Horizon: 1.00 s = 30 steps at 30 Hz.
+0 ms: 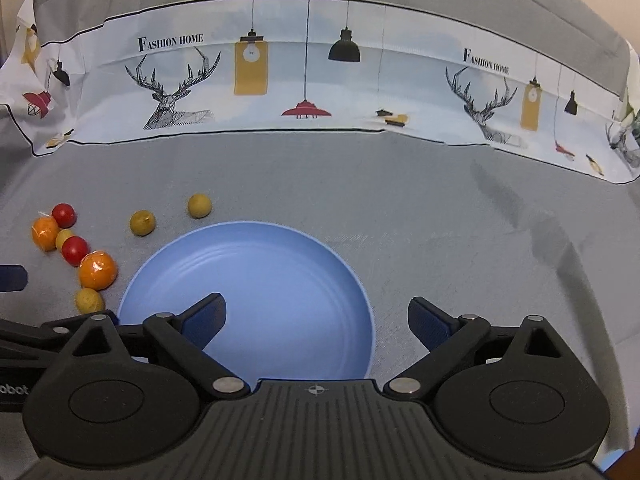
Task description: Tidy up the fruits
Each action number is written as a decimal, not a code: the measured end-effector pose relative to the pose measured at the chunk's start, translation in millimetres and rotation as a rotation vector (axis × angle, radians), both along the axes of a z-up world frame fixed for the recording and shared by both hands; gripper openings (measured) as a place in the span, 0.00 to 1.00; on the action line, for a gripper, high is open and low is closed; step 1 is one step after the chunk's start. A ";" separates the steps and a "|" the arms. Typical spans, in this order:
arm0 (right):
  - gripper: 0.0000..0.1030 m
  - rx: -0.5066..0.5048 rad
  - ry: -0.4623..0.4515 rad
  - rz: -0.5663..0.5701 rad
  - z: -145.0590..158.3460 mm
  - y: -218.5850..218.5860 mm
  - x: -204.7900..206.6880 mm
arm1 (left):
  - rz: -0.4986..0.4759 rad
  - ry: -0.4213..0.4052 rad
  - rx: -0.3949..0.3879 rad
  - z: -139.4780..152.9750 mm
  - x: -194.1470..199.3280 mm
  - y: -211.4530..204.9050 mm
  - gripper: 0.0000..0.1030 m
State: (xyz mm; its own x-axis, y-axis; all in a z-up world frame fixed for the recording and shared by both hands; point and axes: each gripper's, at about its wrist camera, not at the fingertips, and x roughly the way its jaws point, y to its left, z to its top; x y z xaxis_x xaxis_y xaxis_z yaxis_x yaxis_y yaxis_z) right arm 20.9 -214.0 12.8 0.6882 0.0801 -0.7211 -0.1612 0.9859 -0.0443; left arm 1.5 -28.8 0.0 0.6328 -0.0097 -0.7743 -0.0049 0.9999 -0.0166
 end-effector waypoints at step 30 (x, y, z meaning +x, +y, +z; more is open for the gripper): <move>0.94 -0.058 0.049 -0.039 -8.8 0.7 2.2 | -0.013 0.036 -0.012 -4.2 4.0 -4.5 0.99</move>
State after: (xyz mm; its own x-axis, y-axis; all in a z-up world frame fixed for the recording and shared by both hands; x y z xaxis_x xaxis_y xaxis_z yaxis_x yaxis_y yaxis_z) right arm 23.2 -213.4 4.0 0.6537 0.0112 -0.7567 -0.1263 0.9875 -0.0945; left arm 5.4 -33.3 -4.2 0.6046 -0.0272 -0.7961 0.0073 0.9996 -0.0287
